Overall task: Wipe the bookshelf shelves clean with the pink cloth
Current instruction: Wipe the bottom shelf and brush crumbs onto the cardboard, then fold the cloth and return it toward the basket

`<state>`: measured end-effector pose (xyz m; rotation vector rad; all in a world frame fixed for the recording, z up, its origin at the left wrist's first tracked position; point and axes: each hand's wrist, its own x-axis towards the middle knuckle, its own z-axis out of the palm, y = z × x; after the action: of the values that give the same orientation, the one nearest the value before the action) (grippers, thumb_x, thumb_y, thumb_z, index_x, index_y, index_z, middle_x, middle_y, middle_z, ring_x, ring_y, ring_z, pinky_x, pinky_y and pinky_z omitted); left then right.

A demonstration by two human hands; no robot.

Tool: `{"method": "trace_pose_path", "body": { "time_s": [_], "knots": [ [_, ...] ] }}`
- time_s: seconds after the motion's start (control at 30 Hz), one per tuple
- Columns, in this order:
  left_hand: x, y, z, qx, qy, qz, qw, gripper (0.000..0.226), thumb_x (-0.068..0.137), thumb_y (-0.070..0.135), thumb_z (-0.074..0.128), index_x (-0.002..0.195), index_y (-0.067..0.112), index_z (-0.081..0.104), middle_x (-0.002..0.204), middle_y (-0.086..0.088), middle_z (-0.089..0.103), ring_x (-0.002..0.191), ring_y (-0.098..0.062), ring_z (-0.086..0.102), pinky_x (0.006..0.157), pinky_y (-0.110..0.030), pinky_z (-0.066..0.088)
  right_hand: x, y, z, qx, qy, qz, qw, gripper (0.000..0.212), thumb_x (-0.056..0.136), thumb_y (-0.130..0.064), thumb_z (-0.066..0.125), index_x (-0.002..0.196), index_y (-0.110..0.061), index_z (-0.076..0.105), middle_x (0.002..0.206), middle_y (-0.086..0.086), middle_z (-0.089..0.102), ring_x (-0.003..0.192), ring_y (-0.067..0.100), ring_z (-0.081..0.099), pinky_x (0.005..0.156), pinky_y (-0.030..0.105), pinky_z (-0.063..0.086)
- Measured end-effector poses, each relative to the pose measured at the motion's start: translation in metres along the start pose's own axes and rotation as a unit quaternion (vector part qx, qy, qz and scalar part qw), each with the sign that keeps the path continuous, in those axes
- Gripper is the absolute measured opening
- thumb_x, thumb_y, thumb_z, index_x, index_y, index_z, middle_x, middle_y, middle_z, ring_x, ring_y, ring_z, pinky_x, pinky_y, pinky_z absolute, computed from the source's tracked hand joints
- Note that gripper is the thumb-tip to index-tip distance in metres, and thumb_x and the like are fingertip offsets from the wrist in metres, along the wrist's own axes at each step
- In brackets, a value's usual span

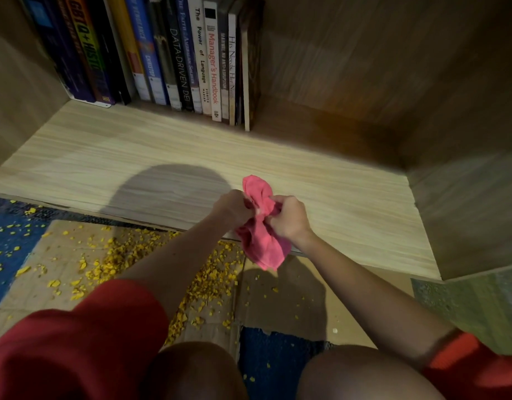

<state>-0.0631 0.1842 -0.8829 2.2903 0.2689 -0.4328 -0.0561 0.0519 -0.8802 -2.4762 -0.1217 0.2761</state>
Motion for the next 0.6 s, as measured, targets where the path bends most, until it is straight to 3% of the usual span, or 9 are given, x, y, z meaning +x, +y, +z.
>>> {"method": "trace_pose_path", "body": {
  "time_s": [0.13,0.3,0.43,0.6],
  "knots": [
    [-0.022,-0.007,-0.010,0.098,0.023,-0.001,0.995,0.030,0.086,0.016,0.057,0.110,-0.001,0.063,0.111,-0.021,0.064,0.106,-0.036,0.058,0.082,-0.033,0.045,-0.018,-0.009,0.005,-0.031,-0.047,-0.011,0.998,0.041,0.077,0.001,0.064,0.117,-0.004,0.064,0.117,0.006,0.066,0.105,0.020,0.063,0.094,0.019,0.044],
    [-0.072,0.000,-0.020,0.080,0.019,-0.065,0.995,0.034,0.088,0.012,0.056,0.116,-0.007,0.058,0.119,-0.023,0.061,0.113,-0.034,0.056,0.091,-0.034,0.045,-0.037,-0.039,-0.006,-0.059,-0.145,0.021,0.987,0.026,0.079,0.002,0.062,0.102,-0.007,0.071,0.104,0.002,0.069,0.095,0.012,0.060,0.065,0.004,0.031],
    [-0.110,0.014,-0.048,-0.010,0.031,-0.071,0.997,0.027,0.089,0.011,0.052,0.107,-0.003,0.065,0.109,-0.022,0.066,0.101,-0.033,0.062,0.083,-0.034,0.048,-0.066,-0.073,-0.031,0.001,-0.105,0.068,0.992,0.028,0.077,0.000,0.064,0.103,-0.006,0.072,0.091,-0.004,0.062,0.087,0.004,0.052,0.066,0.006,0.031],
    [-0.159,0.045,-0.090,-0.081,0.037,-0.062,0.994,0.028,0.089,0.015,0.047,0.100,-0.002,0.067,0.103,-0.023,0.067,0.099,-0.034,0.062,0.076,-0.032,0.046,-0.115,-0.124,-0.080,0.073,-0.043,0.080,0.993,0.030,0.073,0.004,0.064,0.101,-0.004,0.071,0.086,0.002,0.063,0.082,0.012,0.054,0.071,0.019,0.041]
  ]
}}
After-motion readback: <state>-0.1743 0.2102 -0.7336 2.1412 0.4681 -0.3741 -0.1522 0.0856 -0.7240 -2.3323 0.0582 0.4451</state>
